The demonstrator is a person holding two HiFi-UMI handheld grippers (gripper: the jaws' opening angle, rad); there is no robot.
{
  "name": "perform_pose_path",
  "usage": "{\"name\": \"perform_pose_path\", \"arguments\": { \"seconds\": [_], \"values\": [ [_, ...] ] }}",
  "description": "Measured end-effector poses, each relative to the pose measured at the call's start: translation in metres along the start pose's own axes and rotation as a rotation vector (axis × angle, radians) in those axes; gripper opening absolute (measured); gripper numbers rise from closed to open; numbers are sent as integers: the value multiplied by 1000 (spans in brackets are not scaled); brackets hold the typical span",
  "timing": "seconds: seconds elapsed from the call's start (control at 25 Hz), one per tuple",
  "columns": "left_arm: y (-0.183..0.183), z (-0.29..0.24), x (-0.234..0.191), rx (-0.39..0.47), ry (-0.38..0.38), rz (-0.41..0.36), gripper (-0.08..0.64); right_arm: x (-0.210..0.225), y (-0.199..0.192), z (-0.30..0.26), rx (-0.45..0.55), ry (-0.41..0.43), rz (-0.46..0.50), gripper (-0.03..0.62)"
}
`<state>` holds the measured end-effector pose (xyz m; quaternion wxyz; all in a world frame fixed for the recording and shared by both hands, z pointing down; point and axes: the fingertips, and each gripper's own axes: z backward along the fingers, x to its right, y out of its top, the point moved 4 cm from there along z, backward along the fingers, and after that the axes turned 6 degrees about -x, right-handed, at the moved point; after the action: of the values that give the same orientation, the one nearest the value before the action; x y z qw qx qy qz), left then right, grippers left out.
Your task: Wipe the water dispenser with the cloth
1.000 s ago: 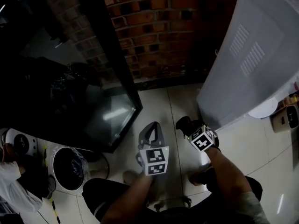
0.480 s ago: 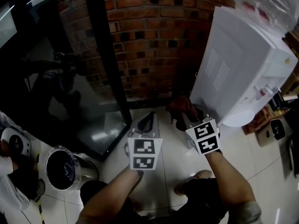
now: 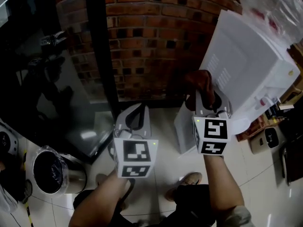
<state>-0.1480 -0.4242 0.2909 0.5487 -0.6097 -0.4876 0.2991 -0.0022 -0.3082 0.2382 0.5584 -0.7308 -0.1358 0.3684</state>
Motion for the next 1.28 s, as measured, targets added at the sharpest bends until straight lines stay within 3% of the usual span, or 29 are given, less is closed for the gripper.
{"name": "perform_pose_path", "arguments": {
  "seconds": [0.12,0.4,0.64,0.76,1.04,1.28],
  "values": [
    [3,-2,-16,16,24,66,0,1,12,-1,19,-62,28,93],
    [19,-41,-37,48,-8,97,0,26,68,-21,60,-244,129,94],
    [68,-61,-53,152,-48,88,0,76,127,-47,73,-394,71,94],
    [98,-73,-52,202,-116,102,0,89,142,-57,56,-443,24,94],
    [139,-96,-23,256,-300,83,0,107,154,-76,-19,-580,39,95],
    [149,-115,-20,265,-345,91,0,114,157,-90,-97,-650,78,98]
  ]
}}
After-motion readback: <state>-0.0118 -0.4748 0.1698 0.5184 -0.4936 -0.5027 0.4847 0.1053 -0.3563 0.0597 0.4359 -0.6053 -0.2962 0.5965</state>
